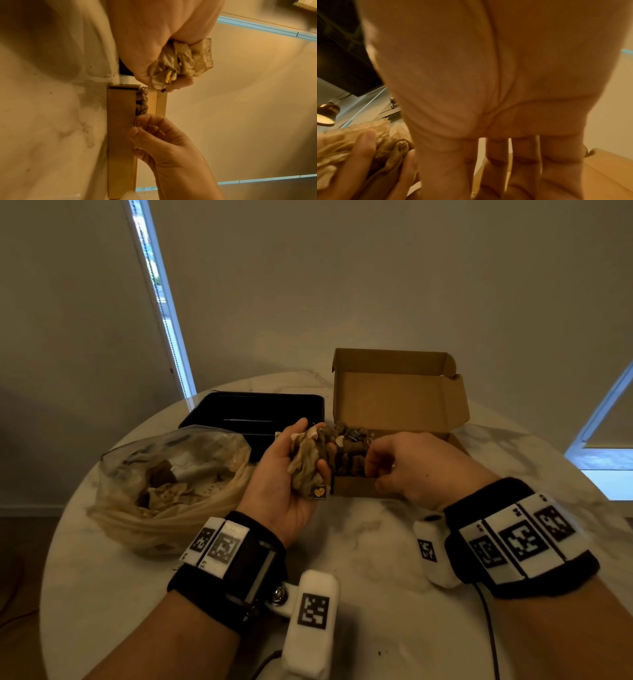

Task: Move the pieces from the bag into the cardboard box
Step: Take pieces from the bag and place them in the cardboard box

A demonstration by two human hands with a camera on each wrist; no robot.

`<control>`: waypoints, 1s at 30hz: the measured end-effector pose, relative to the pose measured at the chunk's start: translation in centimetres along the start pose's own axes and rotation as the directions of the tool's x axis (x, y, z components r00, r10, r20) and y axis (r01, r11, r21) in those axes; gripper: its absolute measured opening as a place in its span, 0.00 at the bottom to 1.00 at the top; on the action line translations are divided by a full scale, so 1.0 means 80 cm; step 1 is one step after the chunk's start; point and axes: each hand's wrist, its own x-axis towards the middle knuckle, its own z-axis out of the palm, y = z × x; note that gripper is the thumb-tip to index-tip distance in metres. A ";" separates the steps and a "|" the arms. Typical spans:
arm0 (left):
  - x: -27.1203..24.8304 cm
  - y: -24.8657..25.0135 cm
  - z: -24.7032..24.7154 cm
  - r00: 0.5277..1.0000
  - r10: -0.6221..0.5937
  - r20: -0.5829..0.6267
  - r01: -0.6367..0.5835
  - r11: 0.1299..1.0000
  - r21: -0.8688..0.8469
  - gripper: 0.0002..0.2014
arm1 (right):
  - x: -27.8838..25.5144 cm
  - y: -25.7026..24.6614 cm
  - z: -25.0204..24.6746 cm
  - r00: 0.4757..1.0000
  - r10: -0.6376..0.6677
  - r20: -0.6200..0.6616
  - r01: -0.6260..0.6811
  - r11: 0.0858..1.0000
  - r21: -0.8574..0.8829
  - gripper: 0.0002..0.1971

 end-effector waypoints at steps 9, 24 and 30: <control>0.003 0.003 -0.003 1.000 0.027 0.003 -0.027 0.999 -0.023 0.13 | 0.002 -0.010 0.007 0.997 -0.072 -0.003 0.072 0.997 -0.012 0.14; -0.009 -0.001 0.007 0.987 0.099 0.123 -0.098 0.995 -0.018 0.19 | -0.008 -0.050 0.019 0.849 -0.345 -0.400 0.449 0.871 0.201 0.10; -0.008 -0.001 0.010 0.985 0.103 0.136 -0.099 0.995 -0.030 0.23 | -0.007 -0.045 0.009 0.807 -0.186 -0.560 0.500 0.720 0.481 0.06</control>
